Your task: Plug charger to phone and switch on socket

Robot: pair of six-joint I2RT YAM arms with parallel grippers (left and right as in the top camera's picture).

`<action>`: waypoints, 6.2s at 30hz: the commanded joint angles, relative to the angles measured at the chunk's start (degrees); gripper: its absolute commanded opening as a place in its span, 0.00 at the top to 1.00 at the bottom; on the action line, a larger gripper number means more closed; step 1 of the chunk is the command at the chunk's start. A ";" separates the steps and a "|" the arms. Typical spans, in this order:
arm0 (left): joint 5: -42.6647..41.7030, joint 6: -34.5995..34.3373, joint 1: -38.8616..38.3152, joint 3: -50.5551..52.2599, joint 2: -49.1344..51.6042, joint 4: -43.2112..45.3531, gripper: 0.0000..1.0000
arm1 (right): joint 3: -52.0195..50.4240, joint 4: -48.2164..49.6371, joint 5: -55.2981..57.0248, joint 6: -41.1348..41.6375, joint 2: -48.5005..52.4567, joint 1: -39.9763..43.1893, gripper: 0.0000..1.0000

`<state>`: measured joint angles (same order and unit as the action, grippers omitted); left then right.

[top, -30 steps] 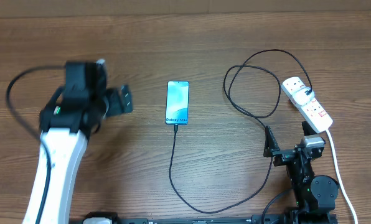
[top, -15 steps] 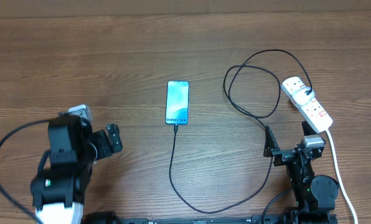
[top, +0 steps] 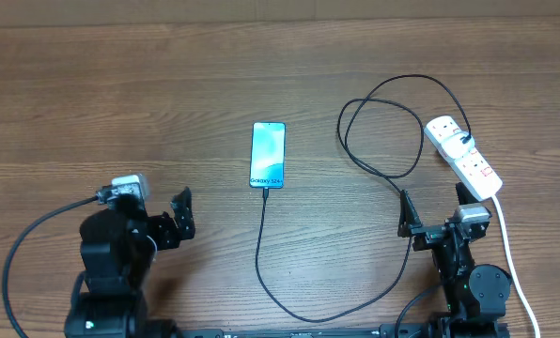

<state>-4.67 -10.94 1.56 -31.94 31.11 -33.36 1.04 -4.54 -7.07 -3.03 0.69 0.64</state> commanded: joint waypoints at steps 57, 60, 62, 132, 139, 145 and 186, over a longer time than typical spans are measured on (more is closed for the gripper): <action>2.56 1.05 1.68 29.22 -30.93 37.90 0.00 | -0.55 0.22 0.39 -0.07 -0.52 -0.26 0.00; 3.67 1.01 1.64 30.05 -30.93 38.36 0.00 | -0.55 0.22 0.39 -0.04 -0.52 -0.26 0.00; 4.37 1.01 1.64 30.49 -30.93 38.40 0.01 | -0.55 0.22 0.39 -0.04 -0.52 -0.26 0.00; 9.11 11.19 -2.25 31.61 -30.91 29.18 0.00 | -0.57 0.22 0.39 -0.07 -0.52 -0.26 0.00; 9.11 11.19 -2.25 31.61 -30.91 29.18 0.00 | -0.55 0.22 0.39 -0.04 -0.52 -0.26 0.00; 9.11 11.19 -2.25 31.61 -30.91 29.18 0.00 | -0.55 0.22 0.39 -0.07 -0.52 -0.26 0.00; 9.11 11.19 -2.25 31.61 -30.91 29.18 0.00 | -0.55 0.24 0.42 -0.07 -0.52 -0.26 0.00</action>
<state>5.13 -1.04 -0.40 -0.51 0.84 -4.23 1.04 -4.56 -7.05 -3.01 0.69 0.64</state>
